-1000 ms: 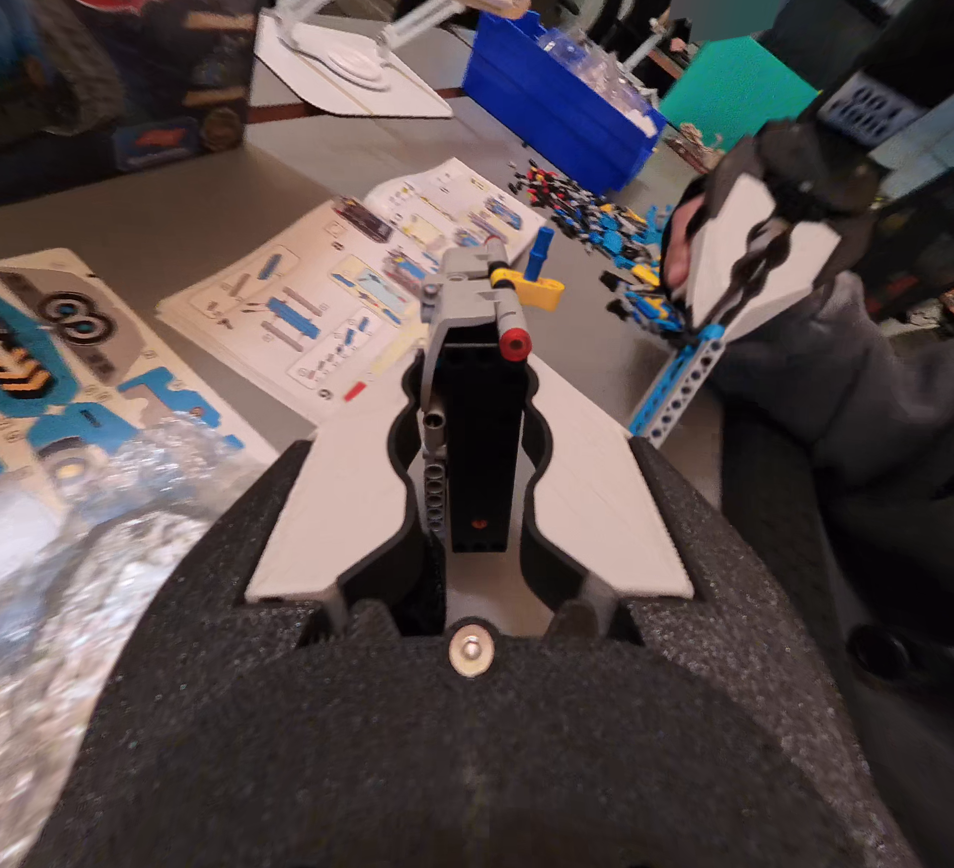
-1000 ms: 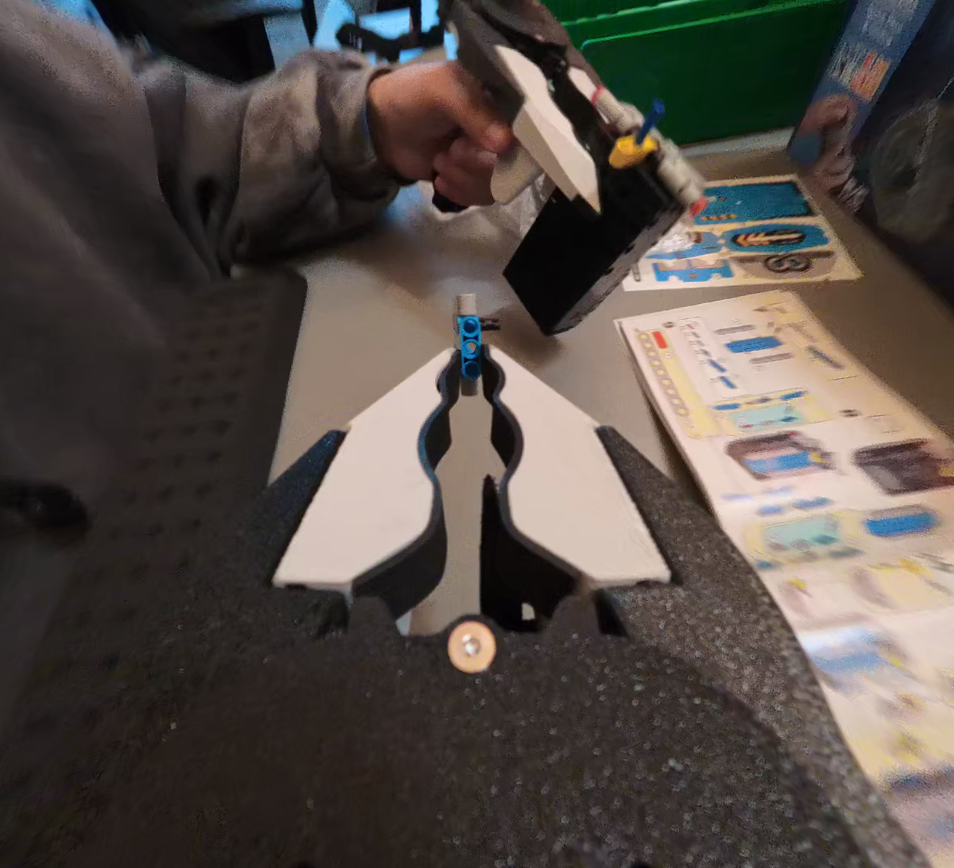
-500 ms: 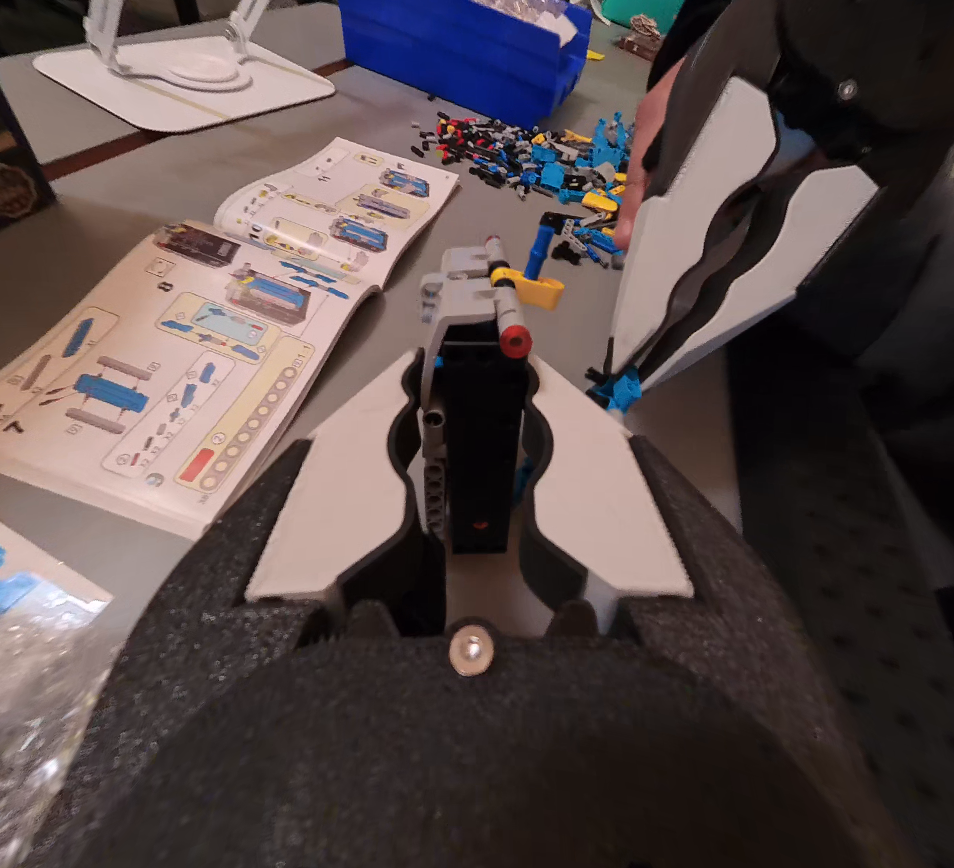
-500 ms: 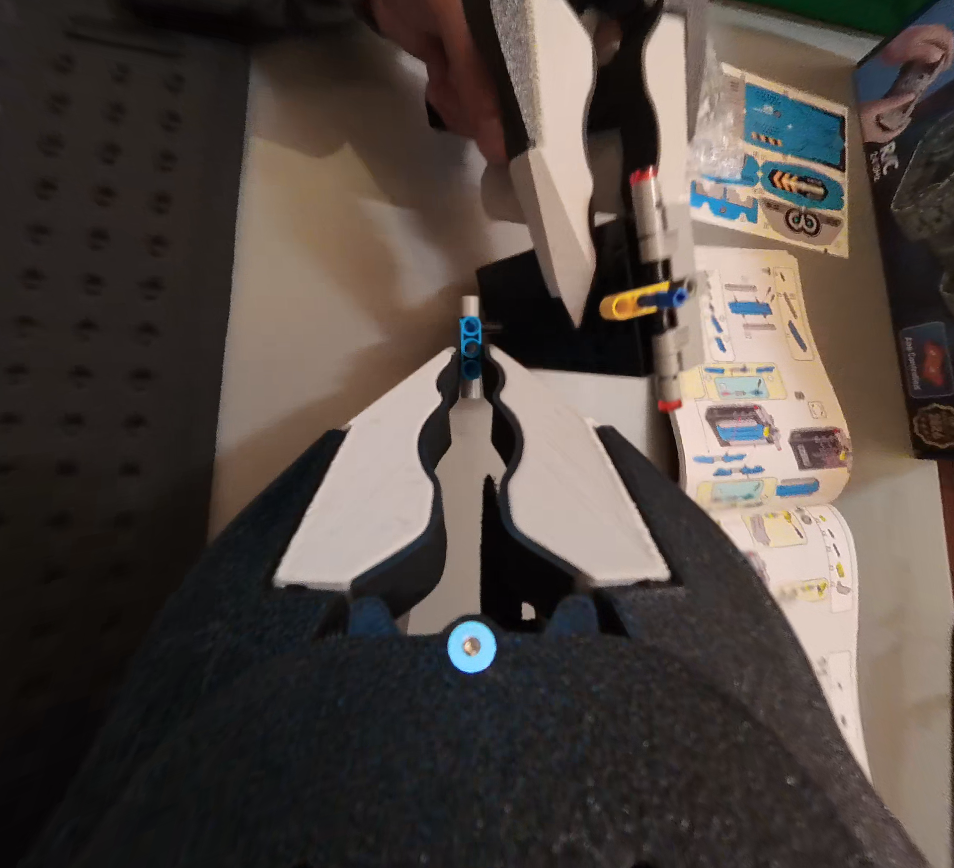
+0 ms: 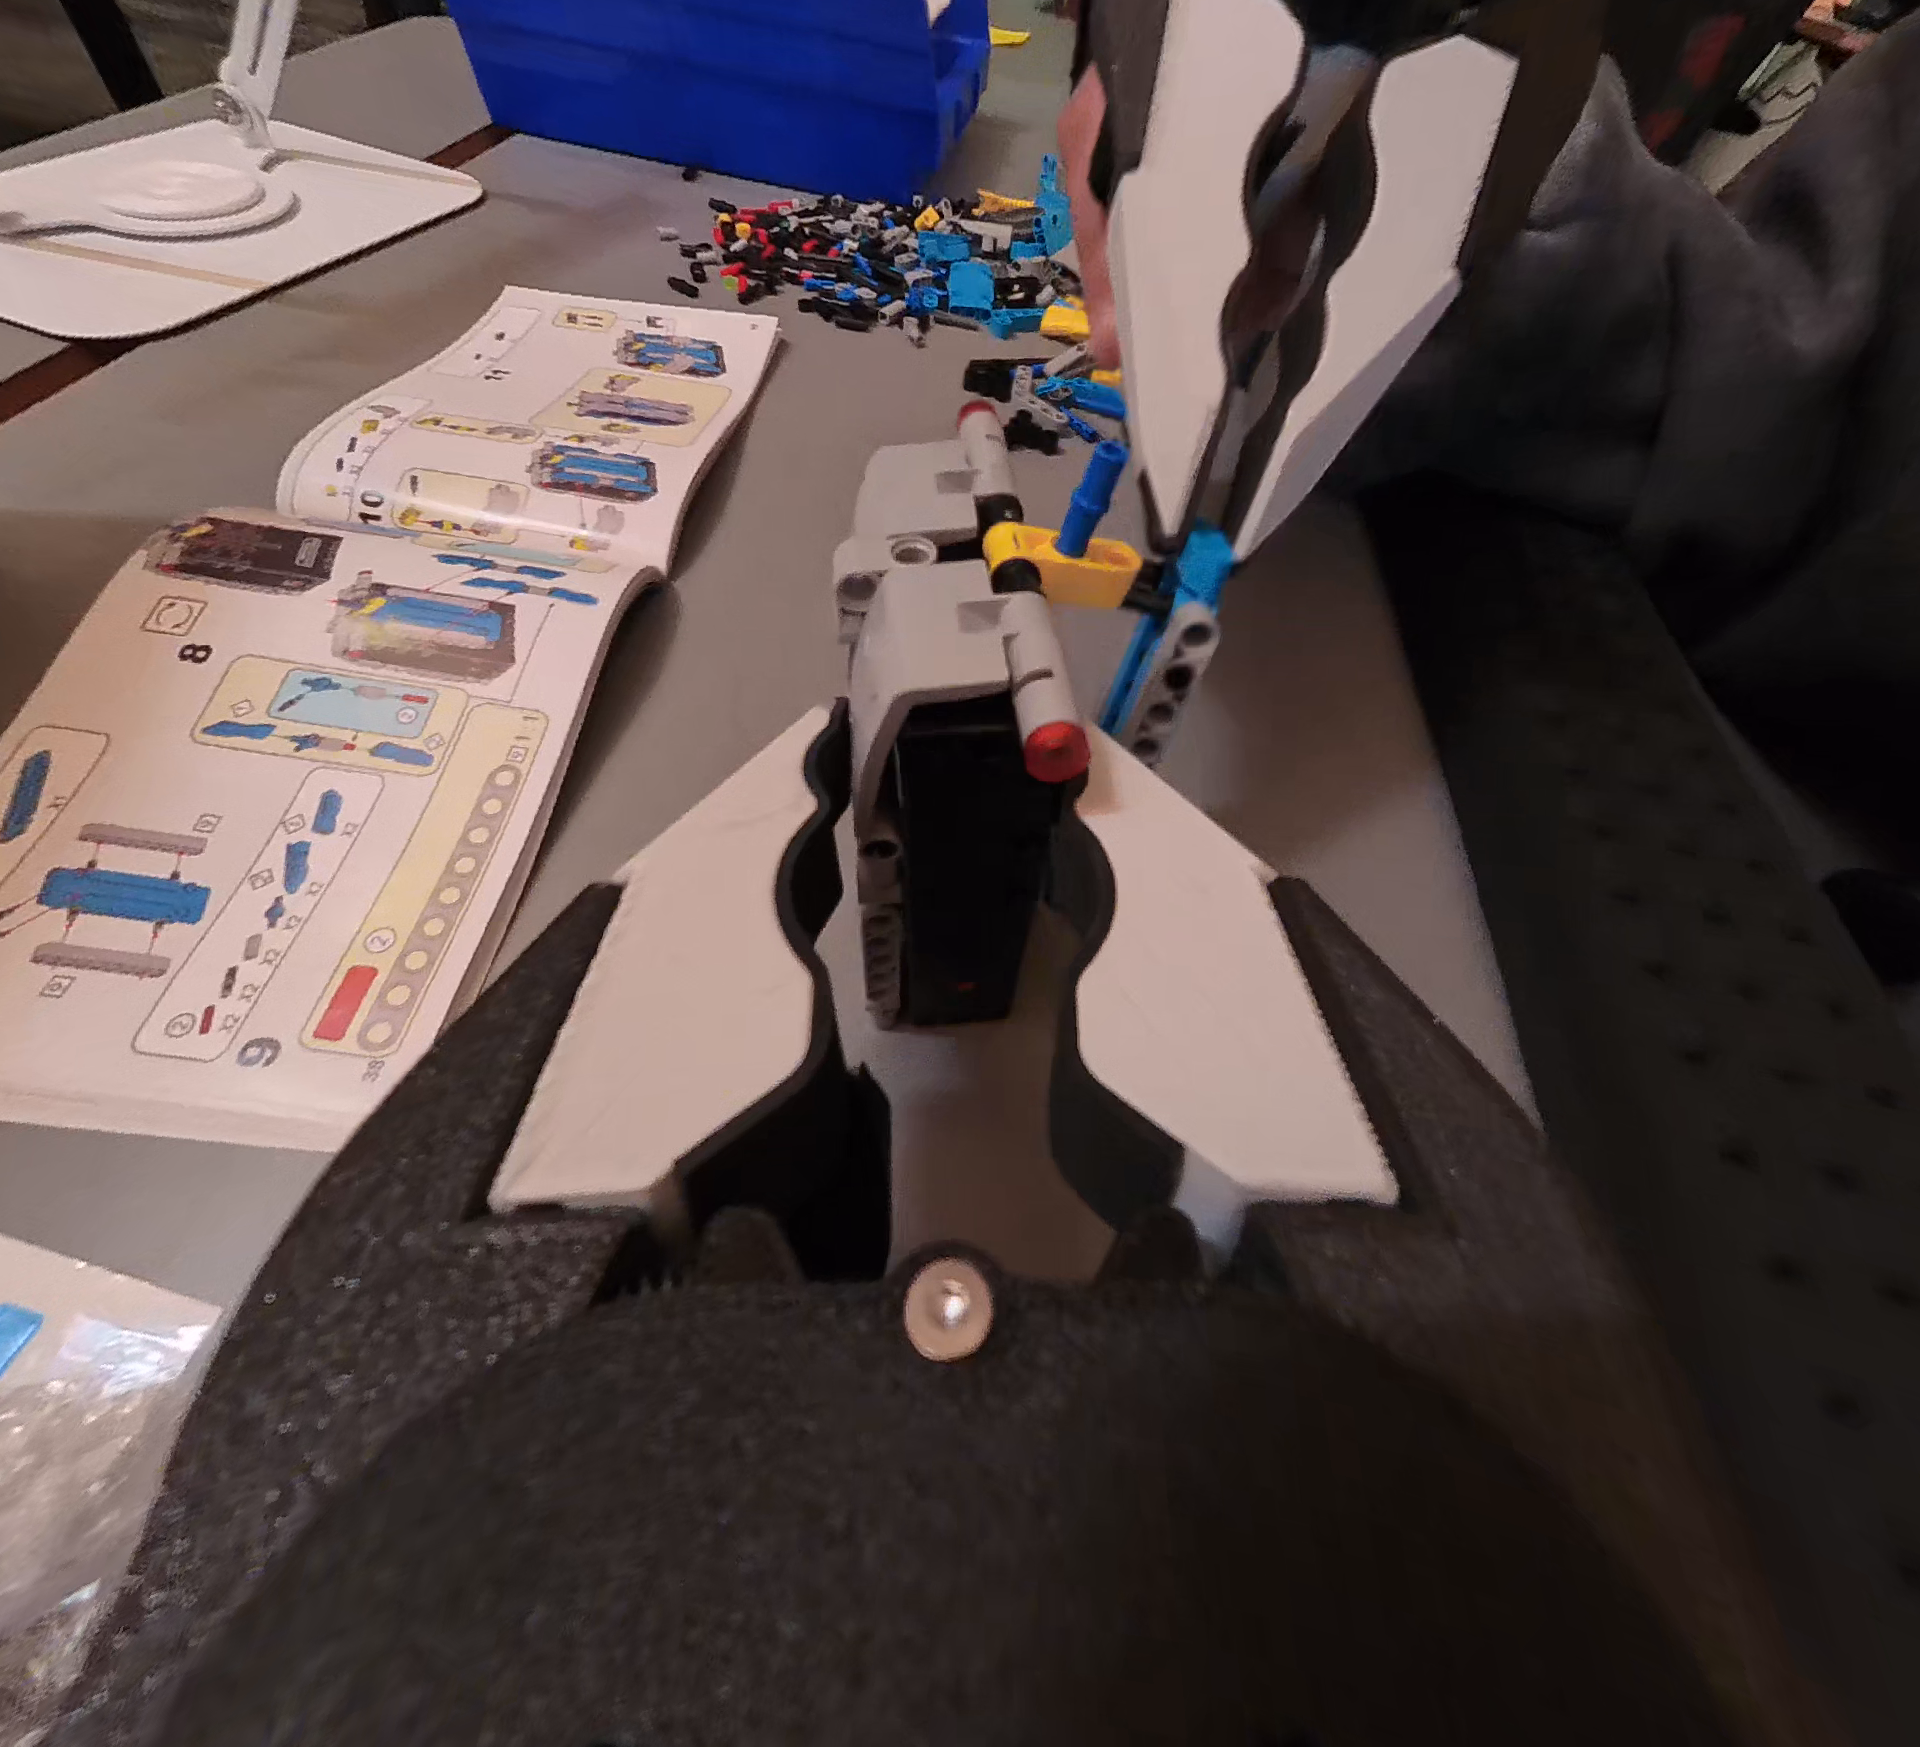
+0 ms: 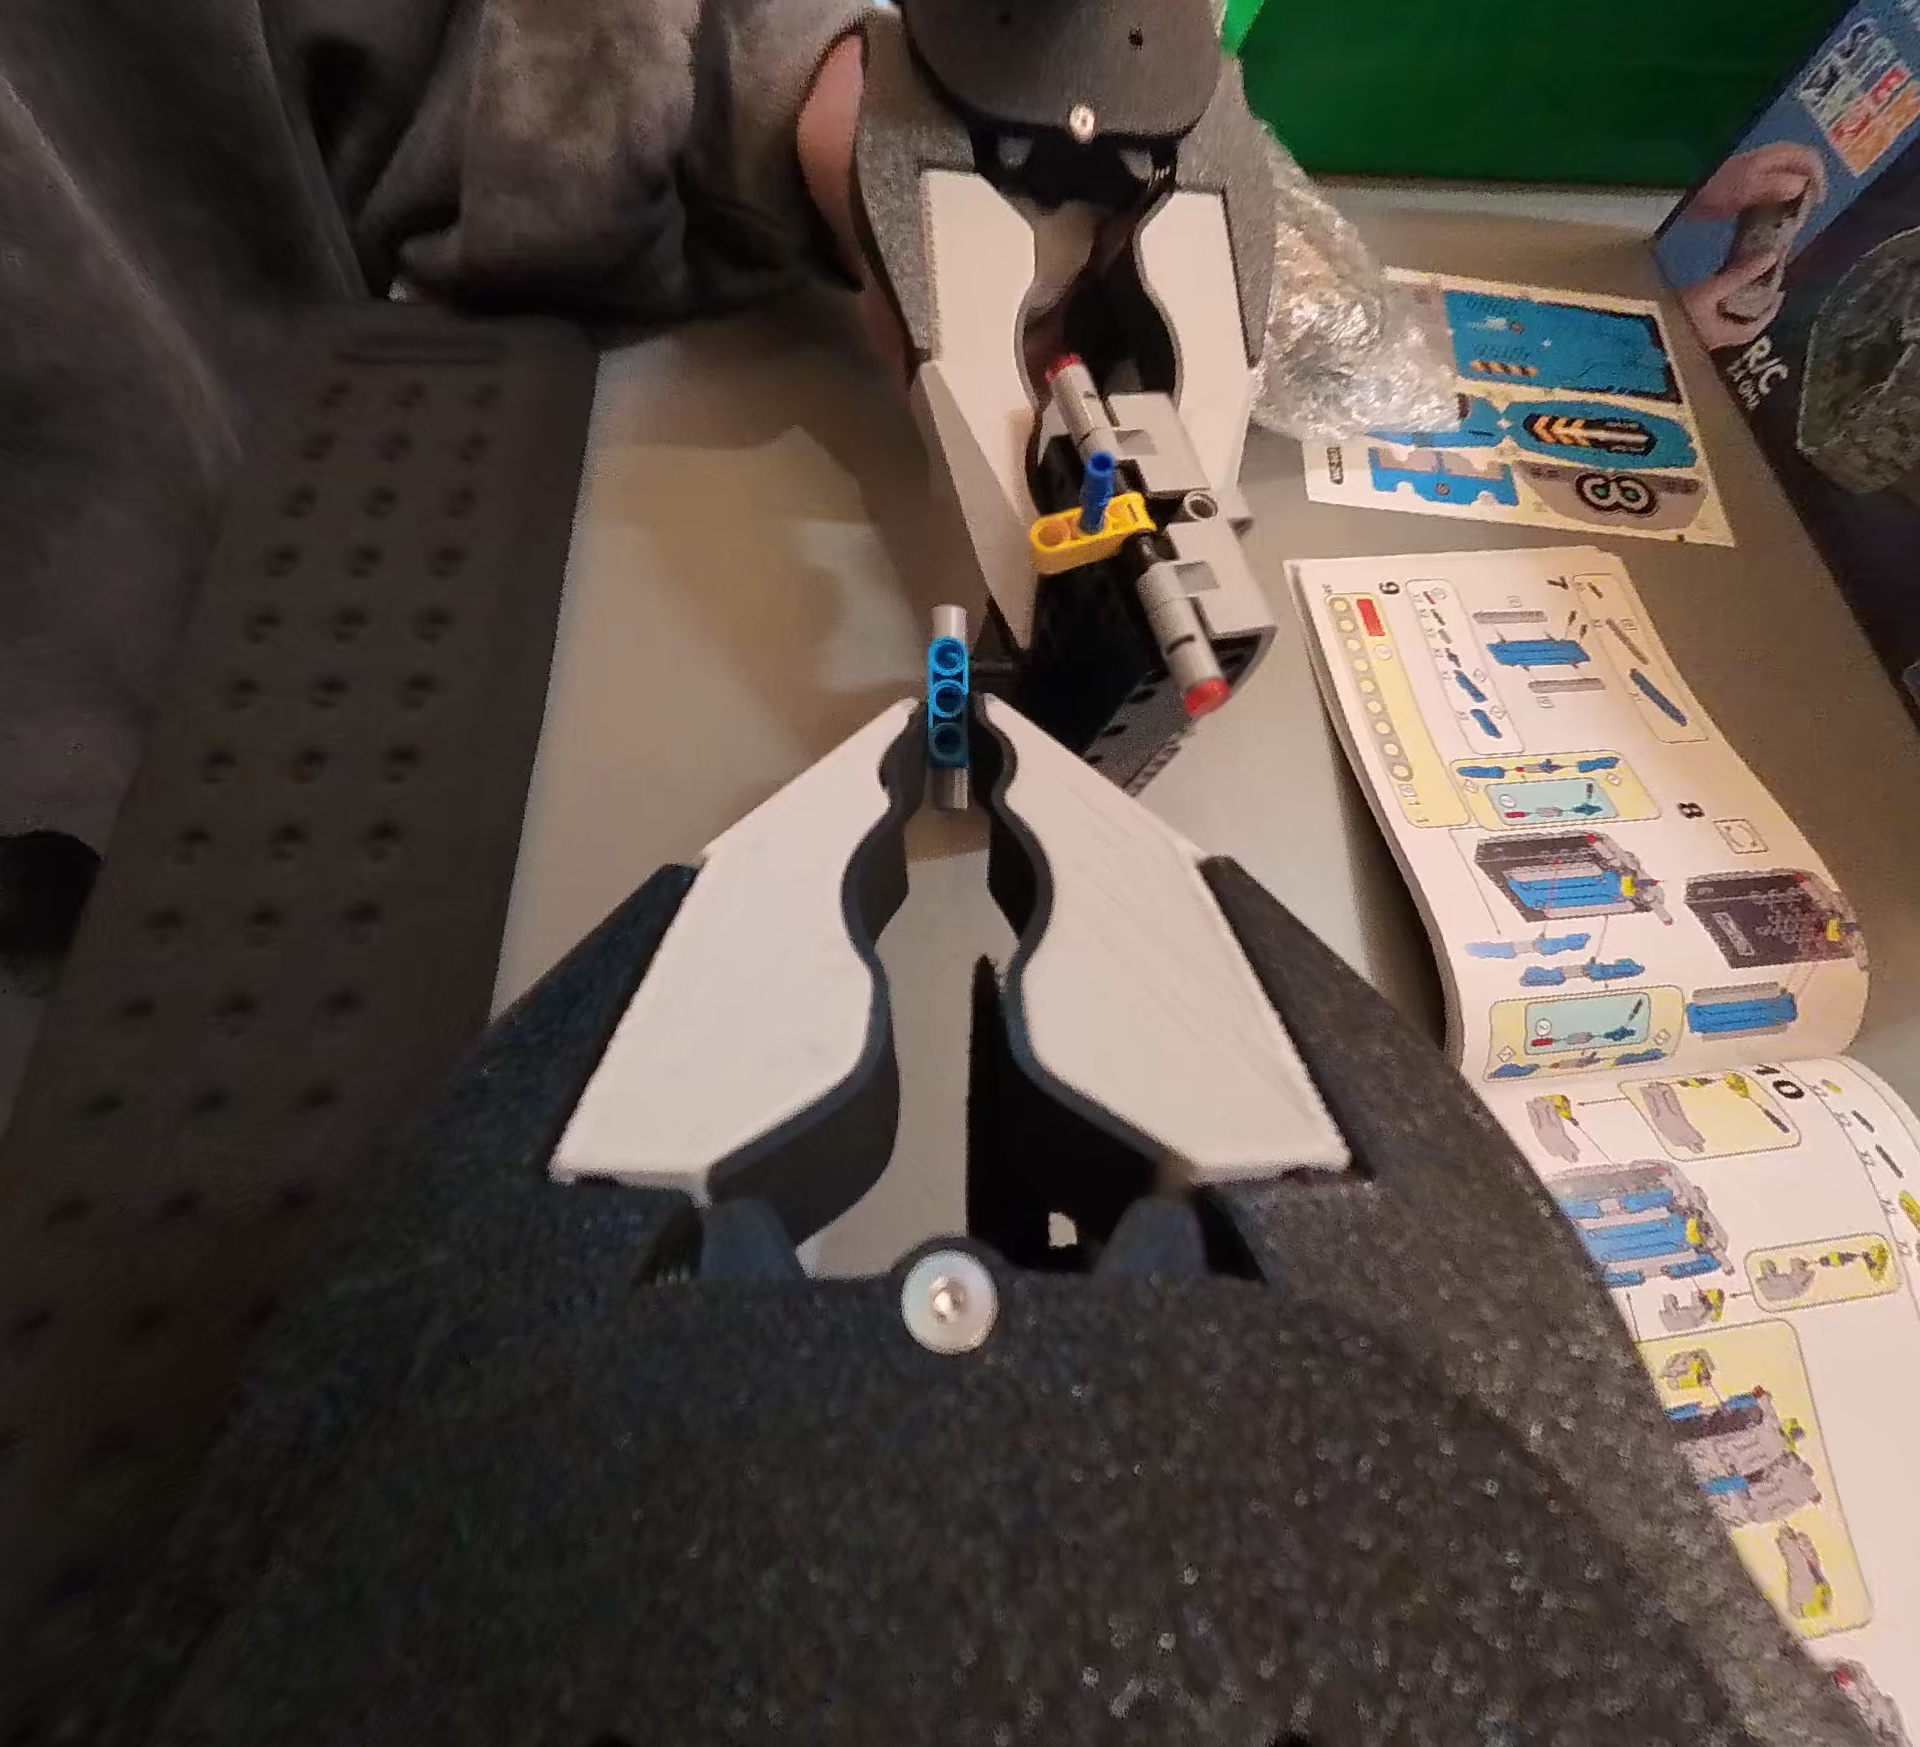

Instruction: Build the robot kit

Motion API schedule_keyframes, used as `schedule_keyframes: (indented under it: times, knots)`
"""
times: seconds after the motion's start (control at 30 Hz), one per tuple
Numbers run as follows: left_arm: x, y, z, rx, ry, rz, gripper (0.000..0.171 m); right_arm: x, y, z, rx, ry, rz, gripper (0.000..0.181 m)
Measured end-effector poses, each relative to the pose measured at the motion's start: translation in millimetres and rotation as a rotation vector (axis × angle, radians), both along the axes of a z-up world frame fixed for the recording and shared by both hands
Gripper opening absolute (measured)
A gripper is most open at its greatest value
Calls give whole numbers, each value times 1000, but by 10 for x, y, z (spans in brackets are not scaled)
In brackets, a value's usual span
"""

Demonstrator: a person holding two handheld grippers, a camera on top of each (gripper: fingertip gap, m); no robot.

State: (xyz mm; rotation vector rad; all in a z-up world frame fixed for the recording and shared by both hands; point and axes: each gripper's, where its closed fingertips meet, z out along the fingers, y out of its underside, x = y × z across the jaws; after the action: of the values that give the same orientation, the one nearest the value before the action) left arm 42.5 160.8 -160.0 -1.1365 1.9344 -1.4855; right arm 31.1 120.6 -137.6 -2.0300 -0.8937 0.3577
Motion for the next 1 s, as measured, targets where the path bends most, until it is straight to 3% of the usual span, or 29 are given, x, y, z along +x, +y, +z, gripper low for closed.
schedule_keyframes:
  times: [0.37,0.73,1.0]
  knots:
    - [-56,-19,-29,-33,35,-50,43,31,13,-47,19,-73,-20,6]
    - [-169,41,118,-81,20,-99,42,55,38,-65,32,-114,-40,6]
    - [-177,-2,52,-66,43,-112,47,39,32,-69,35,-123,-37,6]
